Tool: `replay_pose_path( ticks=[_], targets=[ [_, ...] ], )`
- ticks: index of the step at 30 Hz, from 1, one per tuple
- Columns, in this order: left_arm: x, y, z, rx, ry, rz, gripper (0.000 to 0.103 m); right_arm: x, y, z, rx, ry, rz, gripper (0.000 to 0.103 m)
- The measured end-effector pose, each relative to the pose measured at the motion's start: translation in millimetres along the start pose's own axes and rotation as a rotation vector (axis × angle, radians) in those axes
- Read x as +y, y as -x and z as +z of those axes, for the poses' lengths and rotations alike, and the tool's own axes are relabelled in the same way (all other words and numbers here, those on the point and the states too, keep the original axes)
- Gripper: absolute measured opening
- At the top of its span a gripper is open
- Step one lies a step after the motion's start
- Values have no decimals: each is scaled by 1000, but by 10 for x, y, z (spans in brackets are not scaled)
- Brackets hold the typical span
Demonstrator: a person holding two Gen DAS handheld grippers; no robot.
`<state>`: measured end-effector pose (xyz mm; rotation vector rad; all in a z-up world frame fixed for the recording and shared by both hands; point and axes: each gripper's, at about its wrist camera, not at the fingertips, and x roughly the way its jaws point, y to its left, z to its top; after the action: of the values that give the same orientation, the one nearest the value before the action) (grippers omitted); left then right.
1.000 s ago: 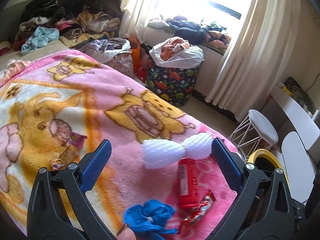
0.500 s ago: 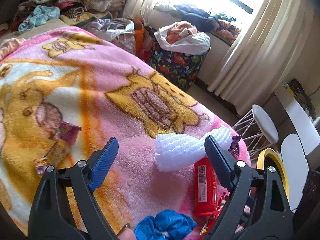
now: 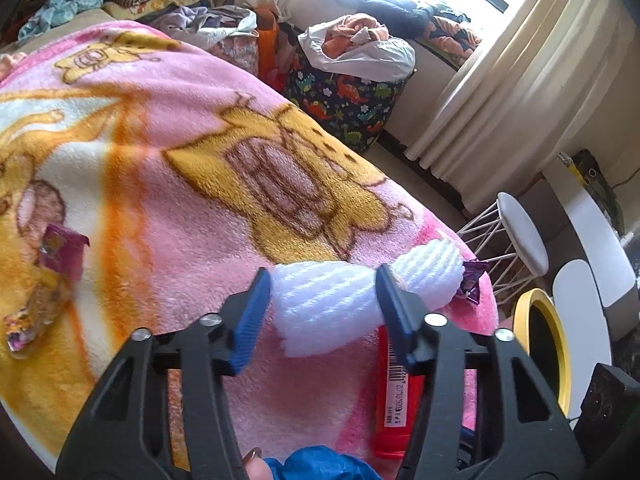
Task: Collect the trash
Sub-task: 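Grasp the white foam net with the left tool while the right tool grasps the red candy wrapper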
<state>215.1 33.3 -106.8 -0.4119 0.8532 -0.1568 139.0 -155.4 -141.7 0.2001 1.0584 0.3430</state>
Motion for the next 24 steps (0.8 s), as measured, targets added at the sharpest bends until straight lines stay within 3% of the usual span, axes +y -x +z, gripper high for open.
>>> replay_pose_path(
  ticks=[4,6,7,24],
  targets=[
    [-15,34,-35,-2,-2,-7,30,-37,71,-4,-20,-15,20,13],
    [-10,68,-52,-4,5,-15,13,-56,113,-13,-32,-20,27,13],
    [-10,76,-51,-5,8,-15,9,-71,142,-17,-42,-21,35,13],
    [-113,672,-71,-124,-9,-73,3,11,490,-72,-122,22,79,13]
  ],
)
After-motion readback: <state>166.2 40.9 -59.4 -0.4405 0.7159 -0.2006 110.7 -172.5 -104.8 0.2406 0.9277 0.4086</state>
